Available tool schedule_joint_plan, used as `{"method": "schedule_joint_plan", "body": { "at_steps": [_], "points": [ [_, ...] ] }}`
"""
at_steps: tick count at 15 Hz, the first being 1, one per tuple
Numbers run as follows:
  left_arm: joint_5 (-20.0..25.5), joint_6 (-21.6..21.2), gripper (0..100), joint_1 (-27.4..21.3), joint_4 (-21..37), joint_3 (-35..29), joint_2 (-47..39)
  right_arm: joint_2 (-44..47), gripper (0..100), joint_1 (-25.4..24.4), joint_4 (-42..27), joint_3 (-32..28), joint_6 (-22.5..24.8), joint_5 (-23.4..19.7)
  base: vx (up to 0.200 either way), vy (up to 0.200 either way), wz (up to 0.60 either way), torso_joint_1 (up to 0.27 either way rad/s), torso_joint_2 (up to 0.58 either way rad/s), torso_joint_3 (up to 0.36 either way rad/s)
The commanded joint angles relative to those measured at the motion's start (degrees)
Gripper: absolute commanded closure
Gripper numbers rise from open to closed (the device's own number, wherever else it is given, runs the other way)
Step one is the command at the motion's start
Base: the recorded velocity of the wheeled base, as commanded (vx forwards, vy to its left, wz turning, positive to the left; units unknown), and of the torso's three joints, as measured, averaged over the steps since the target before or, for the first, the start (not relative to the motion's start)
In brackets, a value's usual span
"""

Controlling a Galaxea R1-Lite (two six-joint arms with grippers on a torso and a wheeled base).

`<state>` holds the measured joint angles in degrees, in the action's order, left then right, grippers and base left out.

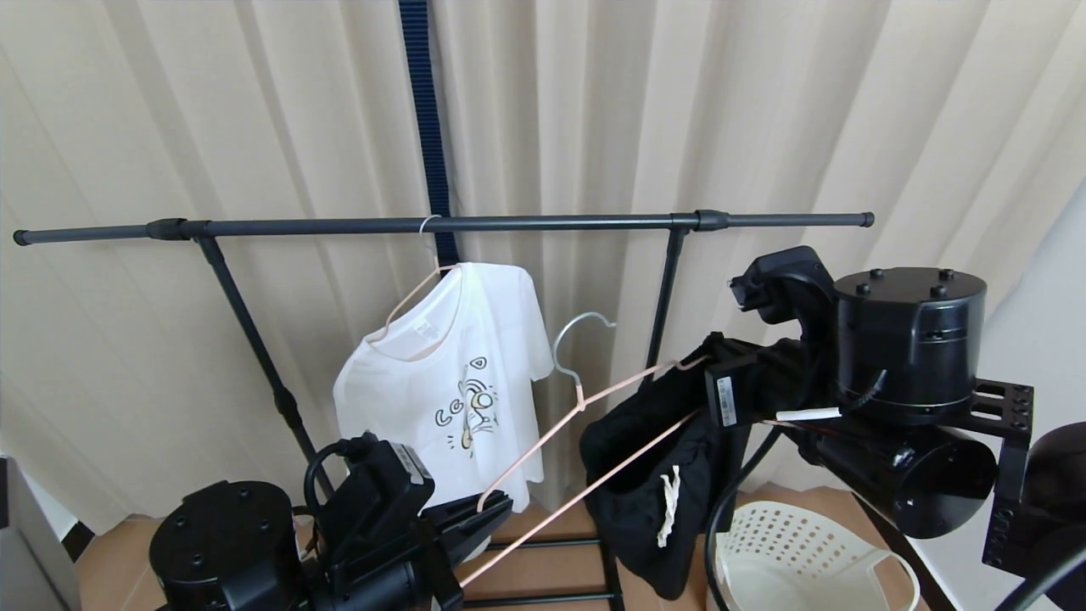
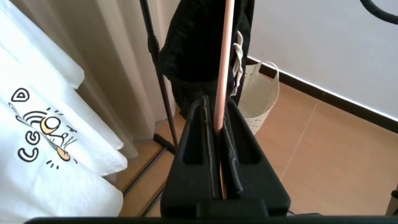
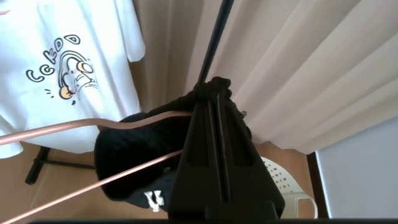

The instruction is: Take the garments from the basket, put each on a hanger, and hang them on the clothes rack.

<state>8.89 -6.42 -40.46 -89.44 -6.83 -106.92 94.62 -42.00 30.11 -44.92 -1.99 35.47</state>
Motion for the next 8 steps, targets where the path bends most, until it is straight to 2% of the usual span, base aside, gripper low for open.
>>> {"method": "schedule_joint_plan", "body": {
  "at_steps": [1, 8],
  "points": [
    [-0.01, 0.01, 100, 0.21, -0.56, 0.15, -0.48, -1.11, 100, -2.92, -0.05, 0.45, -0.12, 0.21, 0.0, 0.0, 0.0, 0.0, 0.0, 0.0],
    [-0.89, 0.1, 100, 0.29, -0.56, 0.59, -3.47, -1.64, 100, -9.77, -0.05, 0.45, -2.23, 1.18, 0.0, 0.0, 0.0, 0.0, 0.0, 0.0]
  ]
}}
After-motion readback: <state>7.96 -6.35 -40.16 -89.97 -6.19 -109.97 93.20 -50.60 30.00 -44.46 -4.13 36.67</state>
